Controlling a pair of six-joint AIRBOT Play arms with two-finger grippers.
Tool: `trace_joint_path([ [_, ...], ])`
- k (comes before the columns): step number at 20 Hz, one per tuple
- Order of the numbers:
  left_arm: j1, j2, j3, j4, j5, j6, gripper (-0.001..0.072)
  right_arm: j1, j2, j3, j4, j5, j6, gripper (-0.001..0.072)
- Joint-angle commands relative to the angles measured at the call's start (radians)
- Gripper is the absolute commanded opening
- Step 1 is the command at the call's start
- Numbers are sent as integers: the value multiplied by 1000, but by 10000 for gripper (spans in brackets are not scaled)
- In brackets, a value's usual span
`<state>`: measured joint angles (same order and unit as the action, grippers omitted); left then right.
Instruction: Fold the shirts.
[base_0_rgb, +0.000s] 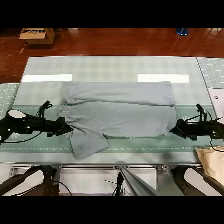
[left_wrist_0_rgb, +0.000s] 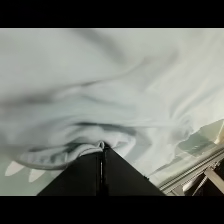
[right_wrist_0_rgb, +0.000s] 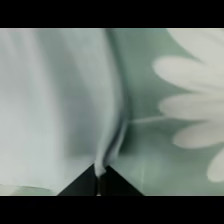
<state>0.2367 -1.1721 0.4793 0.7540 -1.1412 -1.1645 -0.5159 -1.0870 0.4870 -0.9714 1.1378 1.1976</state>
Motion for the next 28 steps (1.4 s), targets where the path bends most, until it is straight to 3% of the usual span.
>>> trace_joint_path([
  [1,0,63,65,-97,-24,76,30,27,61,131,56,89,-58,30],
  [6,0,155,290,-194,53,75,29,39,111,323,241,0,-38,28],
  [9,-15,106,370,-207,179,49,29,147,87,331,230,-232,-3,28],
  [14,-44,-130,521,-216,199,53,29,316,-125,377,259,-545,14,28],
  [21,-41,-397,771,-216,190,43,29,326,-344,570,266,-640,32,28],
  [28,-59,-547,800,-216,169,26,31,327,-445,577,227,-641,31,29],
])
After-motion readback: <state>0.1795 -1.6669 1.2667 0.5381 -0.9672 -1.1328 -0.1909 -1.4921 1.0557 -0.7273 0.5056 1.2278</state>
